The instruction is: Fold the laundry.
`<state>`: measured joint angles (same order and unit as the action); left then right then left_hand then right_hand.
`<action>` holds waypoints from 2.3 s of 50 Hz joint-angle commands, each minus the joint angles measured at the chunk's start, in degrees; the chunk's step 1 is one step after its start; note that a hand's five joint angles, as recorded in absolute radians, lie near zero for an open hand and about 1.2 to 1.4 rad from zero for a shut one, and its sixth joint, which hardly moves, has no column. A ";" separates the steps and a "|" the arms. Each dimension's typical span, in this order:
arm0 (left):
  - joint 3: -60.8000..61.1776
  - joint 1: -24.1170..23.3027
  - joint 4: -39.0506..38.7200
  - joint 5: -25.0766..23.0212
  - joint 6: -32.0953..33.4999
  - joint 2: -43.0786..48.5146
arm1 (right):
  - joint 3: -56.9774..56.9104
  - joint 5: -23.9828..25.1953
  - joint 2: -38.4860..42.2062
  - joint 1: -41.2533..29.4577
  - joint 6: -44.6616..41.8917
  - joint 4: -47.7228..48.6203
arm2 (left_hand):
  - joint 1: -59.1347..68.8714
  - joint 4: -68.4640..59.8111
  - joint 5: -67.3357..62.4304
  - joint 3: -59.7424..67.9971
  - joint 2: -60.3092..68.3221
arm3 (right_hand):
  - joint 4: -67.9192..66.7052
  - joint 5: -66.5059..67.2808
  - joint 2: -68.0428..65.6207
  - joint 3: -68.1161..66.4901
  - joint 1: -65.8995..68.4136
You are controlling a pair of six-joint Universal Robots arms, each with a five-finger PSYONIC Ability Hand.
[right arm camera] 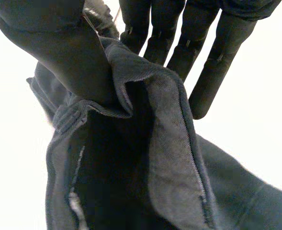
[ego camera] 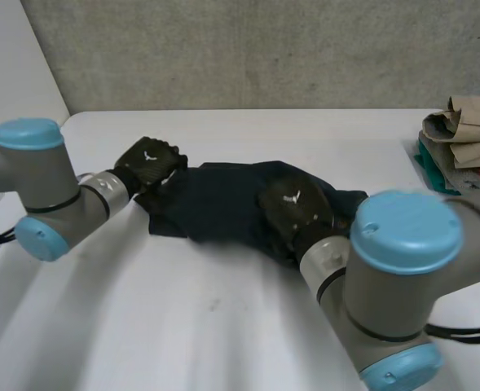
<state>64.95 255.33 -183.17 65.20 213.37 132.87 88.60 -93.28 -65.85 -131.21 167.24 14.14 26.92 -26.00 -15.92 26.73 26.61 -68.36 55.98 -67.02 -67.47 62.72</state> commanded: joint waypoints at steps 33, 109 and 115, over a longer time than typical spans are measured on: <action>10.54 -1.15 -5.89 9.15 -11.21 -22.72 | -6.68 1.17 -16.86 6.67 -14.13 -14.57 | 53.08 -54.00 -54.08 53.27 53.39 | -11.64 14.02 -12.98 -12.53 17.28; 37.35 -17.05 0.07 28.49 -2.43 -31.79 | -0.29 12.33 3.46 15.81 -28.28 -11.92 | 53.08 -54.00 -54.08 53.27 53.39 | -11.64 14.02 -12.98 -12.53 17.28; 39.55 -22.67 17.73 28.40 -2.26 -38.38 | 9.20 11.80 -9.81 15.99 -37.24 -29.50 | 53.08 -54.00 -54.08 53.27 53.39 | -11.64 14.02 -12.98 -12.53 17.28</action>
<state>102.66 237.46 -180.54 93.76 211.18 100.44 90.05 -81.15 -64.70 -115.43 137.08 -1.11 66.25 -68.74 -56.94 68.32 68.61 -68.66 57.96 -67.62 -68.21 64.29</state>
